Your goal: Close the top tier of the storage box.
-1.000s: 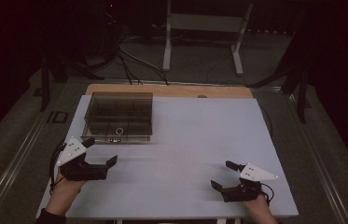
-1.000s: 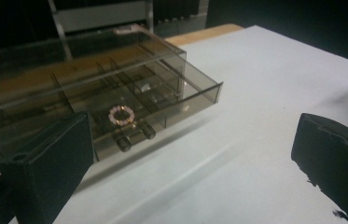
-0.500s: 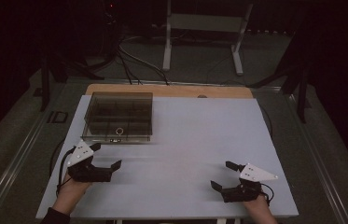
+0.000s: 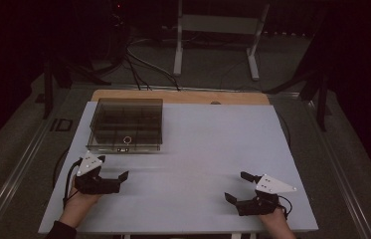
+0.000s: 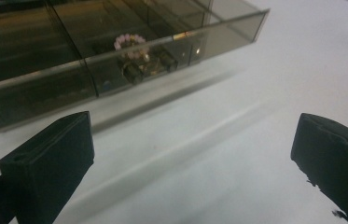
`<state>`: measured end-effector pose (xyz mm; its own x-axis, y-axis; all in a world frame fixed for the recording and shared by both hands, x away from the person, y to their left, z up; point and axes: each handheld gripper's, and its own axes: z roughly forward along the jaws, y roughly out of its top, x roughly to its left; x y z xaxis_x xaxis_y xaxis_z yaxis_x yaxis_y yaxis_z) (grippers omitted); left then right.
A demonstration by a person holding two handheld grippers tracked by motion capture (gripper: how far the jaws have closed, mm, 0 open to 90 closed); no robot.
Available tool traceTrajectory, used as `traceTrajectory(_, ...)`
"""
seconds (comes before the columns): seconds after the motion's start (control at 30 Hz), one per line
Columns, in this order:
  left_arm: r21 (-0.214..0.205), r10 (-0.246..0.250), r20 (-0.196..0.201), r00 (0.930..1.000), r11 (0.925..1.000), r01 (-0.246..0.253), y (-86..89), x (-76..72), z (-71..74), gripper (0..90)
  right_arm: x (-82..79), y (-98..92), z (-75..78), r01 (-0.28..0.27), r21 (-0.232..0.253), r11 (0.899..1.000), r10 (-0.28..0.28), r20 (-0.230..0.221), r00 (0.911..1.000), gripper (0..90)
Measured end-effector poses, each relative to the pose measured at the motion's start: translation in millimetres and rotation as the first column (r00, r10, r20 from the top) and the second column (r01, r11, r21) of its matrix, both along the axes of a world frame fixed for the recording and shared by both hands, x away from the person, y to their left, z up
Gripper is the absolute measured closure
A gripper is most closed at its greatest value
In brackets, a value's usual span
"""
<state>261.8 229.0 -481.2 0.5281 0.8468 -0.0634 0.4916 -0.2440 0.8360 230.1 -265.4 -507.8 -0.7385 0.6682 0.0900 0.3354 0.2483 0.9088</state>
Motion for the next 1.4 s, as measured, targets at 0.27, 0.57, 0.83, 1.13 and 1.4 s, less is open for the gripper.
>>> traceTrajectory(0.27, -0.004, 0.033, 0.033, 0.9989, 0.9994, -0.033, 2.6, -0.9, -0.2, 17.4, -0.1, 0.0, -0.1, -0.001, -0.002, 1.0, 0.001, -0.001, 1.0, 5.5)
traceTrajectory(0.57, 0.005, 0.036, 0.044, 0.9984, 0.9993, -0.036, 3.9, -0.8, -0.5, 34.9, 0.2, -0.4, -0.1, 0.002, 0.002, 1.0, -0.002, -0.001, 1.0, 5.6)
traceTrajectory(0.83, 0.005, 0.049, 0.061, 0.9969, 0.9988, -0.05, 5.2, -1.2, 0.5, 51.3, 0.1, 0.0, -0.3, -0.001, -0.003, 1.0, 0.001, -0.002, 1.0, 5.5)
traceTrajectory(1.13, 0.004, 0.049, 0.054, 0.9973, 0.9988, -0.049, 7.5, 0.9, 1.3, 69.4, 0.5, -0.1, -0.1, 0.002, 0.003, 1.0, -0.002, -0.002, 1.0, 5.5)
traceTrajectory(1.4, 0.007, 0.037, 0.048, 0.9982, 0.9993, -0.037, 7.5, 3.5, 3.6, 78.4, 0.9, -0.3, -0.8, 0.002, 0.002, 1.0, -0.002, -0.007, 1.0, 5.5)
